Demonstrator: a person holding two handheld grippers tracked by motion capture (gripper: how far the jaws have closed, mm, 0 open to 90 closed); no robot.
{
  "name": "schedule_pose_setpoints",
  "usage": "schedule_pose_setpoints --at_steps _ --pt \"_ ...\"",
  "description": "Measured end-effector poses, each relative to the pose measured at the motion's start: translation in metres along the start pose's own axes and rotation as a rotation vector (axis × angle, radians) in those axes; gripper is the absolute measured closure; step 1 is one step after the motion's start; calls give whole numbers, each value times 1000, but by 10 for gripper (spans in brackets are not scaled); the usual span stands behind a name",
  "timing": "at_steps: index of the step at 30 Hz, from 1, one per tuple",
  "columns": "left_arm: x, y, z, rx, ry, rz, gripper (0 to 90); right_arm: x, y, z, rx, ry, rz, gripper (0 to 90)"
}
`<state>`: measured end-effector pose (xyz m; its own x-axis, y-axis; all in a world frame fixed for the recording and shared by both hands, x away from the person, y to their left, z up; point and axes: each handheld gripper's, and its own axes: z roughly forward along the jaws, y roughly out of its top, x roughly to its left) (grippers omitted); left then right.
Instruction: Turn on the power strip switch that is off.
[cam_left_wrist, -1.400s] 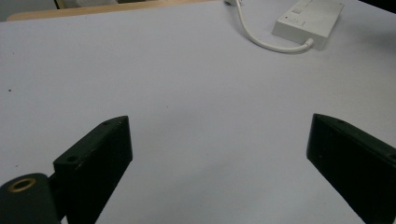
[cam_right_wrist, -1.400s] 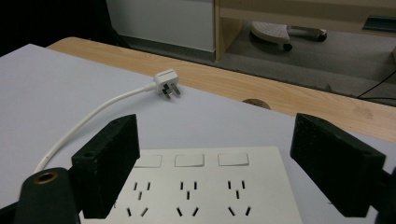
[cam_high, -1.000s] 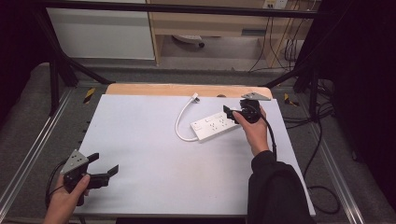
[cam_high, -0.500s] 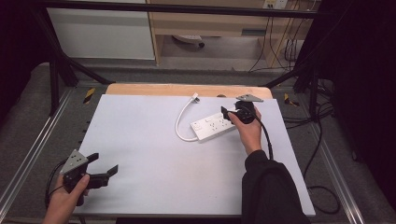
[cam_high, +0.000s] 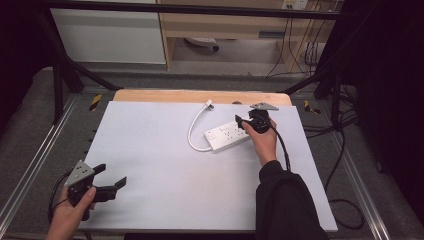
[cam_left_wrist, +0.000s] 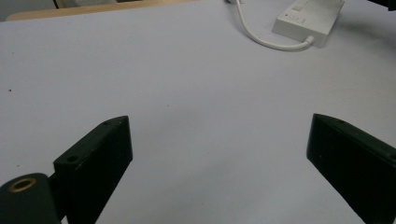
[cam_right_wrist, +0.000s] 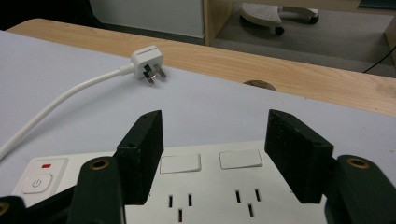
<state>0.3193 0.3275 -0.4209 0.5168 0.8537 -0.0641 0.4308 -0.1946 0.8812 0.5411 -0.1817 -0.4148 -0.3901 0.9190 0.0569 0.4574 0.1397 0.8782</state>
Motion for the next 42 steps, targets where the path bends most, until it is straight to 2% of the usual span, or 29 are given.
schedule_pose_setpoints --at_steps 16,23,25,35,38,42 --pt "0 0 0 2 1 5 71 12 -6 11 -11 41 -5 619" --pt "0 0 0 4 1 7 70 17 -10 16 5 53 -13 714" --pt "0 0 0 3 1 7 70 19 -11 17 5 66 1 733" --pt "0 0 0 4 2 11 70 30 -17 23 8 95 -15 845" --pt "0 0 0 4 3 11 70 33 -18 24 10 112 20 867" --pt "0 0 0 6 4 11 71 37 -19 26 19 103 20 885"
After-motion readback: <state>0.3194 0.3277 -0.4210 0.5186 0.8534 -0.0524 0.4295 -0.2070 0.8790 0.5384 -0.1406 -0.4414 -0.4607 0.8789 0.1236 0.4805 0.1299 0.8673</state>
